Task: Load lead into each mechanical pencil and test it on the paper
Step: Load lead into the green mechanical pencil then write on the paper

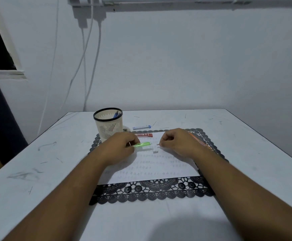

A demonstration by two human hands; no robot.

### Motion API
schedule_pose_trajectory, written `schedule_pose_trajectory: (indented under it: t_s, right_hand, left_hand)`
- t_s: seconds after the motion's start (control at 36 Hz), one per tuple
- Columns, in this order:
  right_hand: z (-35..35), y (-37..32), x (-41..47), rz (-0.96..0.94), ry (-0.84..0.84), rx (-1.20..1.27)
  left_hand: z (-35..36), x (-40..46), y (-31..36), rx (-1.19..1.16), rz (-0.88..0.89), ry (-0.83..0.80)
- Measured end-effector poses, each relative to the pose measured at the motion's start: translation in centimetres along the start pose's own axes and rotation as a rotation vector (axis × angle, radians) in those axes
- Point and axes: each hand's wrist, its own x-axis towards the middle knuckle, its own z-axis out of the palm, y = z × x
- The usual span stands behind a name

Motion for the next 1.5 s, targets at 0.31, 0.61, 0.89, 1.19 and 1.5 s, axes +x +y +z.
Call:
schedule_pose_trajectory:
  t_s: [0.31,0.61,0.89,1.19,1.5]
  right_hand:
    - [1.6,1.0,1.1,0.002,-0.027,0.0]
    - [-0.3,0.2,3.2,0.014,0.117,-0.008]
    - [2.1,-0.5,7.6,-0.084,-0.008,-0.421]
    - [2.0,-0.5,7.4,-0.204,0.083,-0.412]
    - [0.3,-3.4,1.4,-0.302,0.068,-0.016]
  left_hand:
    - [0.9,-0.2,0.8,-0.122,0.052,-0.106]
    - [2.2,0.4,1.5,0.015,0.086,-0.091]
    - [1.5,0.3,0.6,0.004,0.034,-0.115]
    - [1.5,0.1,0.9,0.043,0.089,-0.044]
    - [1.1,0.6,1.0,0.127,0.18,0.472]
